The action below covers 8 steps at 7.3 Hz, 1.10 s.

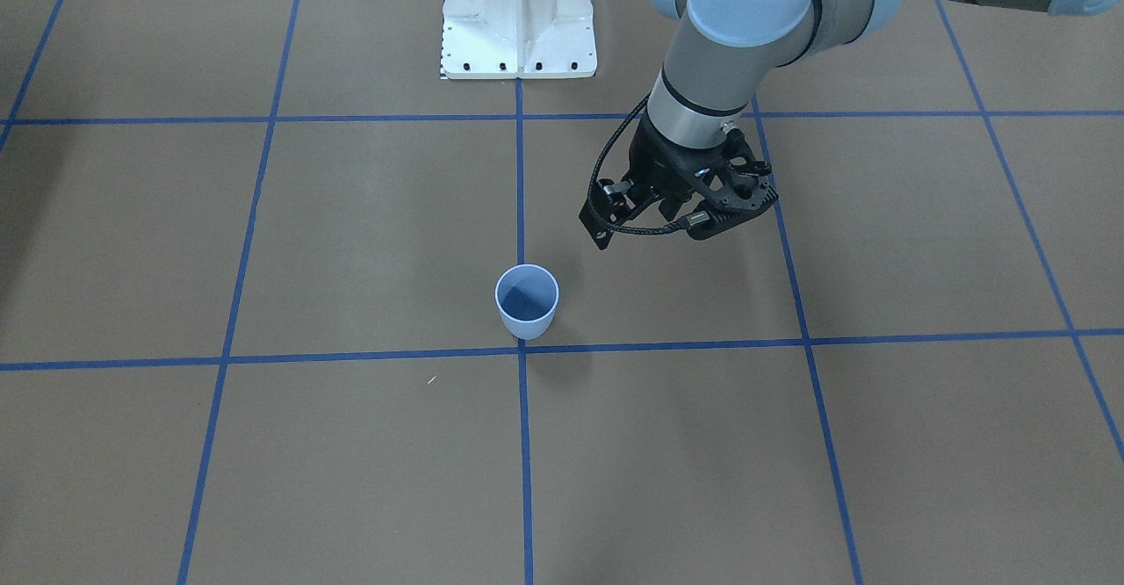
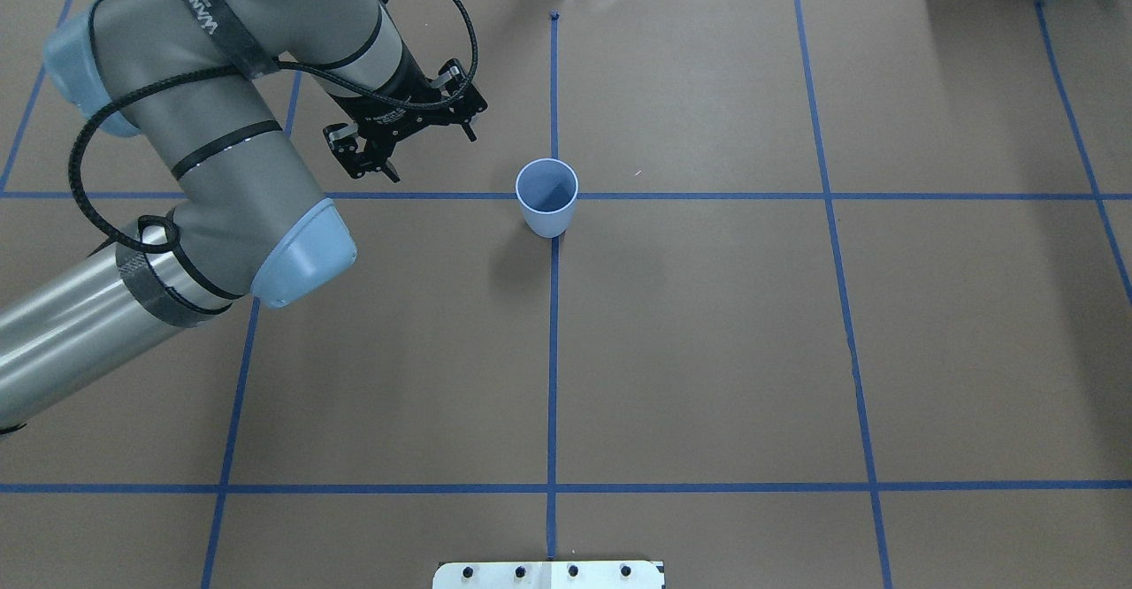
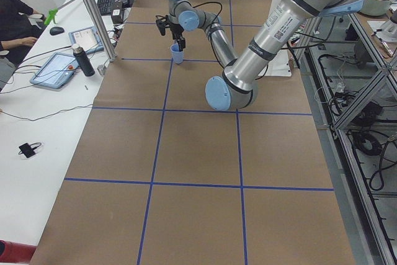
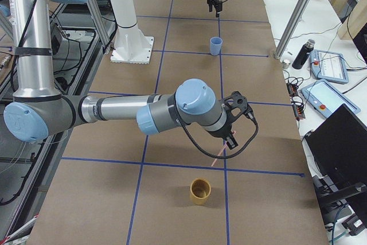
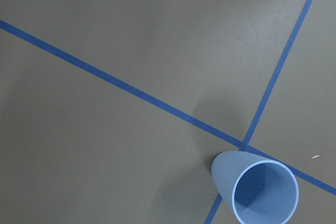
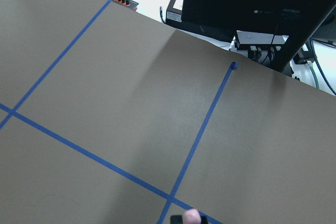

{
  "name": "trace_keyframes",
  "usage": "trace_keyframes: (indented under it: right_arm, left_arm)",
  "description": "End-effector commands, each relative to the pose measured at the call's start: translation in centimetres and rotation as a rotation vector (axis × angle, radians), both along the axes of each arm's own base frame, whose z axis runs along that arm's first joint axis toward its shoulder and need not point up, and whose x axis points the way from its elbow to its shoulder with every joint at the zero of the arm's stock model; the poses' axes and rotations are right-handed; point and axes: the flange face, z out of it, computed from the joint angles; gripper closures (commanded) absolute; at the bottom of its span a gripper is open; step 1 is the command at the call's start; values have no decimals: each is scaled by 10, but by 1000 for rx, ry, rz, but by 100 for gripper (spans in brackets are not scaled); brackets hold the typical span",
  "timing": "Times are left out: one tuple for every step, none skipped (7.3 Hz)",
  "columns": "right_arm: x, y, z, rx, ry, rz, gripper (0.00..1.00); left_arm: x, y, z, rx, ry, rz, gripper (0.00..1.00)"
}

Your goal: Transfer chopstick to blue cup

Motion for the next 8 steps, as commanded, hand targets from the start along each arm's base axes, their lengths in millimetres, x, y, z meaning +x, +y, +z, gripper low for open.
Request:
trace_keyframes:
  right_arm:
    - [-23, -57, -86, -74, -21, -47, 100]
    - [-53, -87, -133, -144, -70, -15, 100]
    - [-105, -101, -180, -223, -128, 10, 100]
    - [-156, -111, -214, -311, -178, 28, 100]
    - [-207, -119, -256, -372, -205, 44, 100]
    - [-259, -124, -302, -425, -231, 75, 100]
    - [-310, -122, -346, -483, -261, 118, 100]
    - [-356, -115, -382, -499, -274, 131, 100]
  left_arm:
    - [-66, -9, 22, 126, -21, 6, 1]
    - [-103, -28, 38, 185, -54, 0, 1]
    - [-139, -44, 57, 256, -102, 20, 1]
    - [-170, -51, 87, 320, -157, 64, 1]
    - [-200, -56, 115, 361, -202, 96, 1]
    - [-220, -57, 142, 376, -238, 122, 1]
    - [-248, -60, 163, 381, -264, 125, 1]
    - [-279, -66, 180, 365, -289, 102, 1]
